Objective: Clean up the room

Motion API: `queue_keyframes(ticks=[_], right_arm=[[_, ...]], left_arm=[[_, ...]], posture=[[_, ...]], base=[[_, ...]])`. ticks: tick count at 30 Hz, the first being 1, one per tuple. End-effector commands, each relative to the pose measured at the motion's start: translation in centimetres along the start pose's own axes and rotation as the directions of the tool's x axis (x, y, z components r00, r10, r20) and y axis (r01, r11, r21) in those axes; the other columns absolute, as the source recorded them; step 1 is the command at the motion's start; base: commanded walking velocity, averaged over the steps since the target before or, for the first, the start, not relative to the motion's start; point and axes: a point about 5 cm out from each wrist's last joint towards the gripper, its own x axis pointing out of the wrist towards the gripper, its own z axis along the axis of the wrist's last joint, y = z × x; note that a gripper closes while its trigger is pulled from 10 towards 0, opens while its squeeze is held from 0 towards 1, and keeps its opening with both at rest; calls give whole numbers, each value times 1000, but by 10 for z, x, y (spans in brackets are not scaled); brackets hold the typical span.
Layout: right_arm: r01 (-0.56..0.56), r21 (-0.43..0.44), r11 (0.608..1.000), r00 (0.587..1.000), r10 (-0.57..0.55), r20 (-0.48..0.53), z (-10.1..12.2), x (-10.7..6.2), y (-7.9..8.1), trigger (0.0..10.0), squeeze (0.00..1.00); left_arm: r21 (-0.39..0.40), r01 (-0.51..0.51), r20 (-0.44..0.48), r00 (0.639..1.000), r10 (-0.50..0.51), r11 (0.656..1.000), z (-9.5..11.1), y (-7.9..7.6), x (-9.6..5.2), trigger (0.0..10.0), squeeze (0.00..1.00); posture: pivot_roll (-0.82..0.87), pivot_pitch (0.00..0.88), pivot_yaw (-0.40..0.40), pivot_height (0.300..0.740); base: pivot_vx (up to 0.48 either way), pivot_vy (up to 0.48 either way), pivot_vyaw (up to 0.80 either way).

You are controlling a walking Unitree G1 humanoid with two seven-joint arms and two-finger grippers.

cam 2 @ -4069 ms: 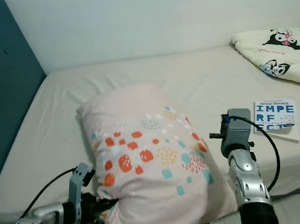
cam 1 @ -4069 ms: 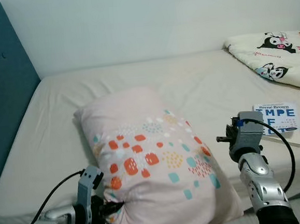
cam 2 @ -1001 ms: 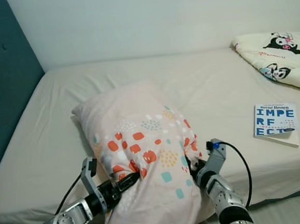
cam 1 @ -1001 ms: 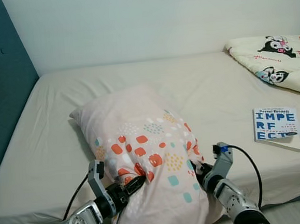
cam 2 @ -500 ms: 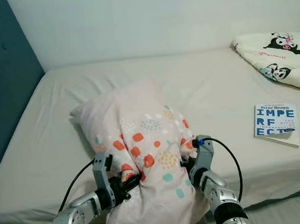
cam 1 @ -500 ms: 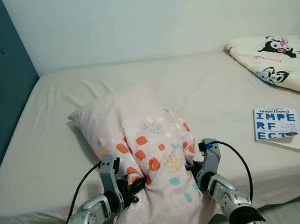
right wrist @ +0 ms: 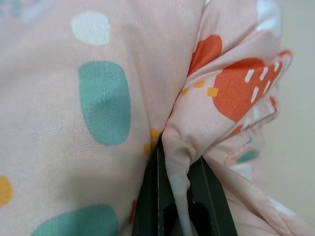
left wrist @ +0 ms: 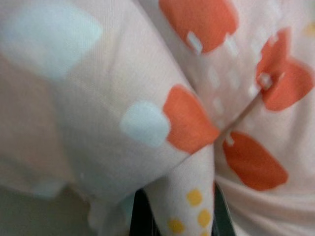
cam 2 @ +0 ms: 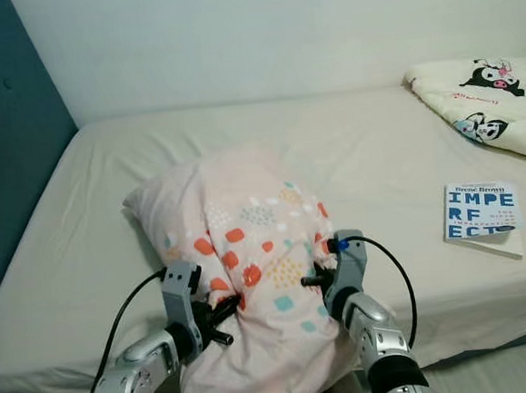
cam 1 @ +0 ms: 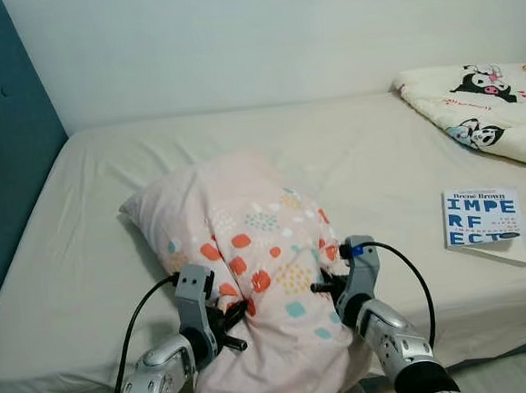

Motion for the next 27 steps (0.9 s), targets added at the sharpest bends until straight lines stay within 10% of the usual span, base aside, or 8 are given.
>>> queue_keyframes(ticks=[1, 8, 9, 16, 27], right_arm=[[-69, 1, 998, 997, 69, 42, 6, 7, 21, 0, 0], [19, -21, 1000, 976, -14, 215, 46, 9, 20, 0, 0], [73, -60, 996, 955, -52, 291, 67, 8, 20, 10000, 0], [171, -146, 974, 861, -76, 504, 127, -1, 32, 10000, 0], [232, -189, 954, 854, -107, 509, 121, -6, 32, 10000, 0]], left_arm=[[26, 79, 103, 991, -81, 997, 18, -16, 8, 0, 0], [166, -60, 214, 977, 23, 984, 50, -12, 16, 902, 0], [179, -127, 268, 960, 76, 976, 67, -9, 20, 10000, 0], [211, -264, 384, 908, 169, 941, 114, -5, 25, 10000, 0], [302, -365, 485, 854, 188, 881, 128, -11, 22, 10000, 0]], posture=[[-10, 0, -61, 584], [-6, 0, -58, 584], [-9, 0, -55, 584], [-13, 0, -53, 584], [-4, 0, -73, 599]], base=[[0, 0, 0], [0, 0, 0], [0, 0, 0], [0, 0, 0], [0, 0, 0]])
